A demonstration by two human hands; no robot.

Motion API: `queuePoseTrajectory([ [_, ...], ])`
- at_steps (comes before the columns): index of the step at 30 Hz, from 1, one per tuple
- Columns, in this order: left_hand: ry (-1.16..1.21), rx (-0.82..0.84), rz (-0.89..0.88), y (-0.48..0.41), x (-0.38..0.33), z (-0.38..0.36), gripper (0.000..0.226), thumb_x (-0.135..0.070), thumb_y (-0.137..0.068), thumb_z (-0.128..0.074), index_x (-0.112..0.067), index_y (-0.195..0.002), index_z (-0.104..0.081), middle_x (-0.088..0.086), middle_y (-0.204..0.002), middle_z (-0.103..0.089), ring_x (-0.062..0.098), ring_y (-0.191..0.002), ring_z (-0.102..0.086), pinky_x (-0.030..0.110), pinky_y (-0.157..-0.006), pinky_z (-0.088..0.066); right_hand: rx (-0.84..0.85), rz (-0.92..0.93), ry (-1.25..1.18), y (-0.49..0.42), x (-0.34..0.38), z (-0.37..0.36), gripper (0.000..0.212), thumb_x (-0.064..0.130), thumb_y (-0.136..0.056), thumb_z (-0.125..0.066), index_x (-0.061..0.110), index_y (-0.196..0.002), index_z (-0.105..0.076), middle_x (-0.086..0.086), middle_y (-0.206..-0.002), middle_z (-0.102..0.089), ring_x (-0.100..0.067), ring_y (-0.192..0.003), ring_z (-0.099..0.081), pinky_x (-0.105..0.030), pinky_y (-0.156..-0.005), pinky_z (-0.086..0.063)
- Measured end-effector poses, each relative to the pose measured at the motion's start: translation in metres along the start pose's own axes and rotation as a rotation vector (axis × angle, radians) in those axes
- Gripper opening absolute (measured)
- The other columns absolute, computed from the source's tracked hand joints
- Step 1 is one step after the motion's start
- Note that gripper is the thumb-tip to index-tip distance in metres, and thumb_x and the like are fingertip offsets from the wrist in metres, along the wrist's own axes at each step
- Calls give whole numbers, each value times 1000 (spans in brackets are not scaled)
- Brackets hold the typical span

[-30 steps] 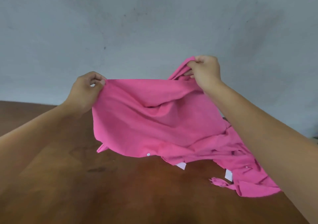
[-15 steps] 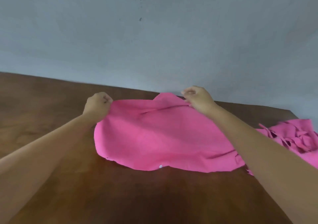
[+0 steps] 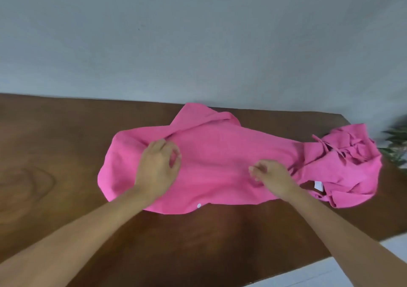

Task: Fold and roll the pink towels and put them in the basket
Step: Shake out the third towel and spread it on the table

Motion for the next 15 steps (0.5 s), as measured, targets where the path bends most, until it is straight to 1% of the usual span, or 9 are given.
queuePoseTrajectory([
  [2, 16, 157, -97, 29, -23, -23, 7, -24, -90, -69, -21, -93, -63, -8, -91, -55, 17, -88, -53, 38, -78, -51, 14, -12, 10, 17, -15, -6, 22, 28, -97, -65, 23, -76, -68, 7, -76, -70, -12, -76, -66, -33, -79, -52],
  [4, -26, 344, -125, 54, -36, -48, 23, -41, -93, -64, -24, -108, -63, -9, -106, -56, 16, -104, -52, 35, -89, -51, 20, 12, 12, 32, -27, -10, 21, 29, -98, -63, 24, -77, -66, 7, -78, -68, -8, -77, -63, -31, -77, -49],
  [6, -109, 483, -105, 72, -39, -66, 35, -48, -95, -61, -25, -122, -60, -8, -119, -54, 15, -117, -47, 34, -101, -47, 8, 43, 2, 45, -35, -12, 17, 27, -98, -63, 26, -82, -67, 11, -82, -70, -3, -80, -63, -26, -77, -48],
  [7, -131, 500, -106, 76, -41, -70, 34, -45, -96, -61, -24, -122, -61, -7, -120, -55, 16, -117, -47, 36, -102, -46, -2, 55, -5, 51, -37, -12, 14, 25, -97, -63, 27, -84, -68, 13, -84, -71, 0, -82, -64, -24, -79, -49],
  [8, -133, 478, -111, 79, -42, -73, 26, -39, -97, -62, -22, -117, -63, -5, -116, -56, 18, -113, -49, 38, -99, -48, -12, 63, -18, 55, -39, -13, 13, 24, -97, -63, 29, -86, -68, 14, -86, -71, 1, -83, -64, -22, -79, -48],
  [10, -145, 416, -81, 81, -46, -73, 9, -26, -97, -62, -18, -101, -65, -2, -103, -60, 23, -101, -53, 44, -88, -52, -37, 88, -43, 65, -43, -15, 15, 21, -96, -64, 31, -86, -67, 16, -89, -71, 3, -86, -64, -20, -81, -48],
  [12, -154, 395, -2, 82, -51, -69, 8, -23, -100, -59, -17, -97, -63, 0, -97, -62, 24, -95, -55, 42, -84, -51, -64, 125, -65, 75, -45, -17, 15, 19, -95, -64, 32, -88, -67, 17, -91, -71, 3, -89, -64, -19, -82, -48],
  [14, -120, 392, 112, 85, -61, -63, 11, -24, -104, -53, -16, -99, -59, 1, -91, -63, 24, -88, -57, 40, -78, -48, -90, 167, -75, 87, -46, -21, 11, 19, -96, -63, 29, -97, -69, 16, -94, -70, 3, -91, -63, -20, -84, -49],
  [15, -77, 394, 174, 88, -65, -60, 11, -23, -105, -52, -16, -99, -57, 2, -86, -64, 25, -81, -58, 39, -73, -48, -114, 200, -71, 94, -46, -24, 12, 19, -97, -62, 26, -103, -69, 16, -97, -69, 1, -92, -63, -22, -85, -50],
])
Point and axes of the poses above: each hand's wrist, its own y-axis away from the middle knuckle, its own z-axis out of the back of the hand, x = y × z, the point moved 4 cm from there along -y, towards the middle knuckle
